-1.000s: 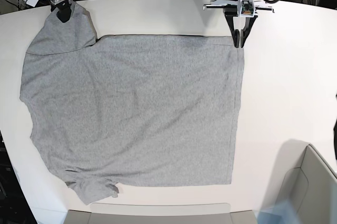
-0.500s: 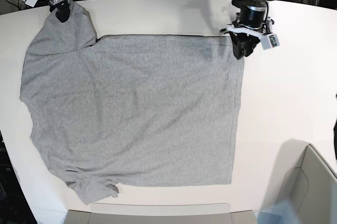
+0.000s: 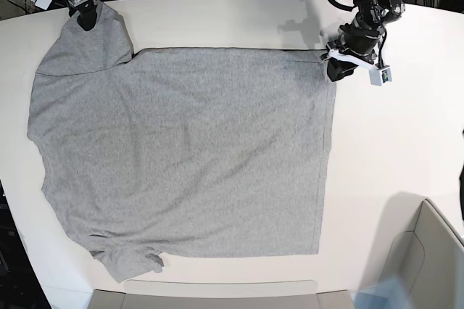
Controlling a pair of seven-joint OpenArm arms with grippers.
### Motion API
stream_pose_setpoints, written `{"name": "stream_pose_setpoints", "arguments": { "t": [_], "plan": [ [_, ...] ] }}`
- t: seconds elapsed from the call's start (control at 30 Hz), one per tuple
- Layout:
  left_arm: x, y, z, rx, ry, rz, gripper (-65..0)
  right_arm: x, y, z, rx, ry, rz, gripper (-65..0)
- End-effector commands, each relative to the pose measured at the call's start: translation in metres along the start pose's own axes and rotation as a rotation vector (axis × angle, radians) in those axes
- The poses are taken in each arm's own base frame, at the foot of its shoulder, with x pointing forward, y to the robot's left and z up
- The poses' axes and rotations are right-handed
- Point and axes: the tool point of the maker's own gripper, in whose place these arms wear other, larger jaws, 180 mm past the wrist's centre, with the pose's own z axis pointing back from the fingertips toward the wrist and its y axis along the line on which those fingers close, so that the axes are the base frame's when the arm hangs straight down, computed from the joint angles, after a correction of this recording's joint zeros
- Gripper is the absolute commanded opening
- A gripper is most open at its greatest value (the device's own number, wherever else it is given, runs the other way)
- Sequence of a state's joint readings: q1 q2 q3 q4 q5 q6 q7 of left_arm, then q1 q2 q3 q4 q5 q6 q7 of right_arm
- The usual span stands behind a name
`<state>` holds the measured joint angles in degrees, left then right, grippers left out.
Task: Fold the T-shirt properly
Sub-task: 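Grasp the shirt's shoulder corners with both grippers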
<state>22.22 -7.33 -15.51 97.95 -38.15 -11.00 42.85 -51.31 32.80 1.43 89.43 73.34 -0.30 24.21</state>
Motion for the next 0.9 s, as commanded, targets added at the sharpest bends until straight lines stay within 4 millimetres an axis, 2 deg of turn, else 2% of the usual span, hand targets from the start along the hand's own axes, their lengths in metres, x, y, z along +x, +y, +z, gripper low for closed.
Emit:
{"name": "stream_pose_setpoints", "arguments": {
  "t": [0.0, 0.23, 0.4, 0.6, 0.7, 0.77, 0.87],
  "plan": [
    [0.004, 0.003, 0.002, 0.002, -0.016, -0.001, -46.6, 0.004, 0.001, 0.002, 0.008, -0.004, 0.009, -38.1],
    [-0.020, 0.017, -0.005, 0.019, 0.054, 0.022, -46.6, 0.002, -0.003, 0.007, -0.005, 0.004, 0.012, -38.1],
    [-0.030, 0.003, -0.005, -0.055, 0.088, -0.035, -46.6, 0.000, -0.002, 0.007, -0.003, 0.009, 0.010, -38.1],
    [-0.044, 0.002, -0.004, -0.064, 0.153, -0.045, -46.6, 0.003, 0.001, 0.005, 0.007, 0.002, 0.009, -38.1],
    [-0.043, 0.002, -0.004, -0.065, 0.150, -0.045, -46.8, 0.003, 0.001, 0.005, 0.008, 0.002, 0.010, -38.2],
    [-0.042, 0.002, -0.004, -0.063, 0.150, -0.049, -48.9, 0.004, 0.001, 0.005, 0.011, 0.005, 0.019, -40.6],
    [-0.043, 0.002, -0.004, -0.065, 0.154, -0.048, -58.0, 0.007, 0.001, 0.004, 0.016, 0.011, 0.036, -49.6]
  ]
}}
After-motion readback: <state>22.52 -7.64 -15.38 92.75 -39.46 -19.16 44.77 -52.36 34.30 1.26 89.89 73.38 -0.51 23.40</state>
